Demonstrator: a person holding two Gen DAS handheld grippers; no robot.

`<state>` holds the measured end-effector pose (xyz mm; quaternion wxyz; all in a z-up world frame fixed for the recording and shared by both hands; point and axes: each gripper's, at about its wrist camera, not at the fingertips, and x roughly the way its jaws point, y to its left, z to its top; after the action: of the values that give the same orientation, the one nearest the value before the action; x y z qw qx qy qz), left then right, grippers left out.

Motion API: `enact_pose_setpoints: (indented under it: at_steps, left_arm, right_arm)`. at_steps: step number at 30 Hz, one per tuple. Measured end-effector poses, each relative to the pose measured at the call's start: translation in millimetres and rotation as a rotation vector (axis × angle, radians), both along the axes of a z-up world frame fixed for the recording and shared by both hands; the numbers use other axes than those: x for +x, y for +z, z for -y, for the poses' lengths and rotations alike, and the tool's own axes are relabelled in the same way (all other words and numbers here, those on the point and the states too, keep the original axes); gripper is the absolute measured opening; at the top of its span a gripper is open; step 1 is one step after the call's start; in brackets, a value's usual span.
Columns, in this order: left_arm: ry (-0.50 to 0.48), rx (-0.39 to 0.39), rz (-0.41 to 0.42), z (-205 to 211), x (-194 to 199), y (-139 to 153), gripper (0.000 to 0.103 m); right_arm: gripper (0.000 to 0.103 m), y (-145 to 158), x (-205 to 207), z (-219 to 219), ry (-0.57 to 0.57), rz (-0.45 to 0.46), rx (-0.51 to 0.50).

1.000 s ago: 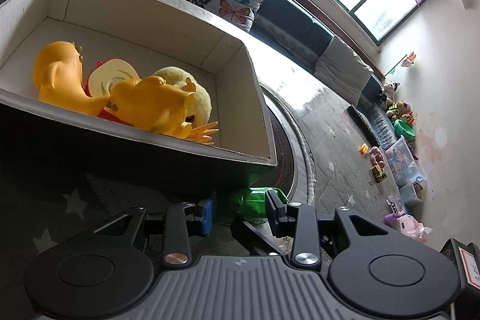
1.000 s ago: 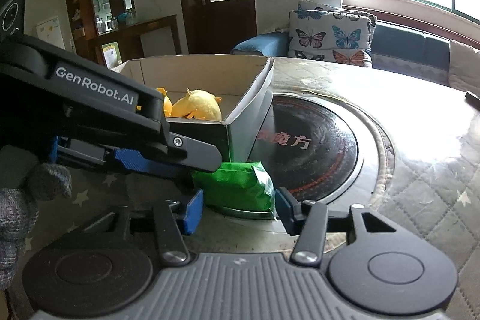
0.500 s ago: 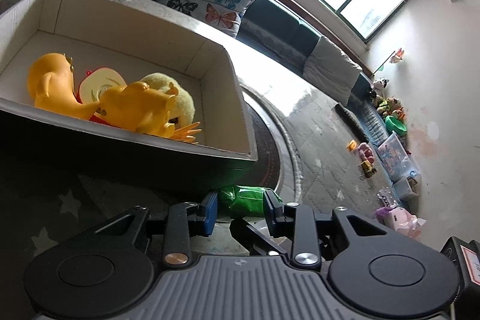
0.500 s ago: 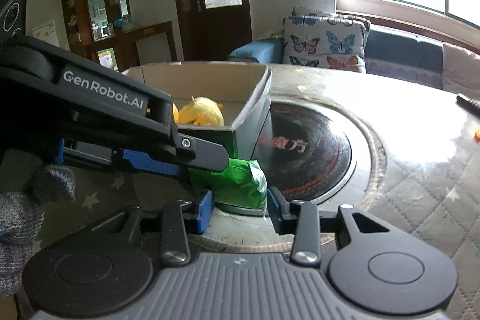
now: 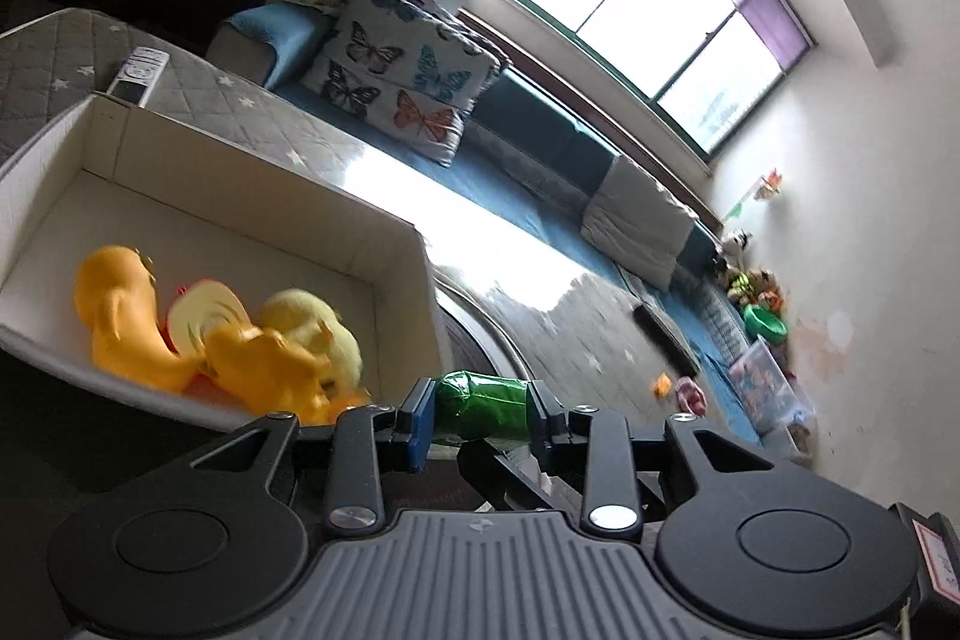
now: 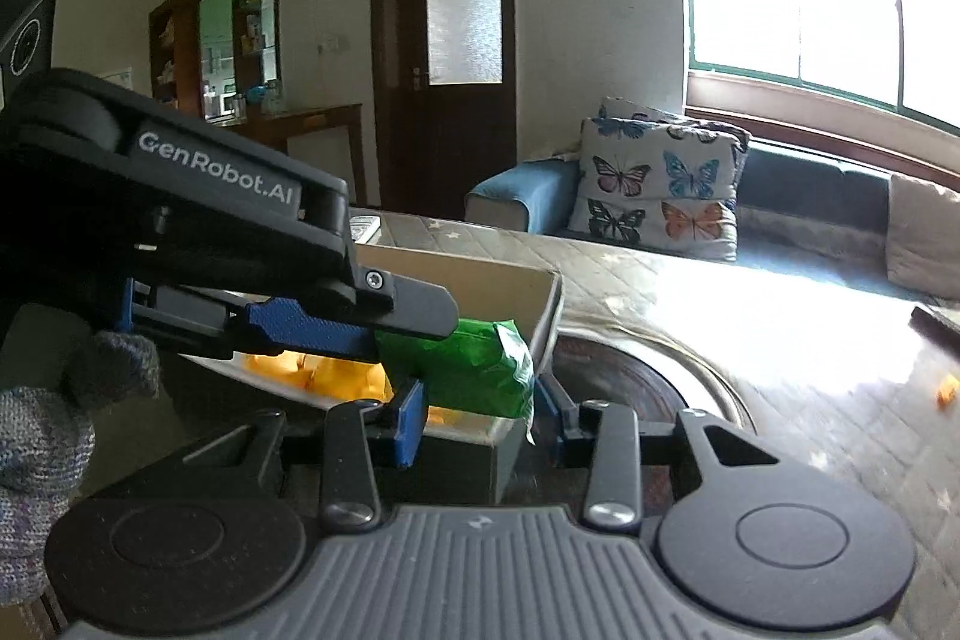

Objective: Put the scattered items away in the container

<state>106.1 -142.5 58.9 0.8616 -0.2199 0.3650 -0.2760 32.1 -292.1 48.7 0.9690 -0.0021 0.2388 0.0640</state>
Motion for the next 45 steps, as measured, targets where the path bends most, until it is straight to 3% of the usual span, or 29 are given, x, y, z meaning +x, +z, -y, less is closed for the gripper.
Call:
enact_pose_setpoints:
  at_steps: [8, 25, 29, 41, 45]
  left_arm:
    - [0.040, 0.001, -0.039, -9, 28, -12, 0.035]
    - [0.056, -0.004, -0.047, -16, 29, -20, 0.035]
    - [0.056, -0.013, -0.041, -19, 27, -17, 0.035]
    - [0.027, 0.007, -0.003, -23, 4, -8, 0.035]
    - [0.014, 0.031, 0.001, -23, -7, -9, 0.035]
  right_arm:
    - [0.038, -9, 28, -6, 0.018, -0.024, 0.022]
    - [0.040, -20, 34, -1, 0.015, -0.031, 0.057]
    - [0.048, -19, 31, 1, 0.002, -0.023, 0.062]
    - [0.052, -11, 8, -5, 0.002, -0.012, 0.054]
    - [0.065, -11, -5, -7, -0.008, -0.013, 0.065]
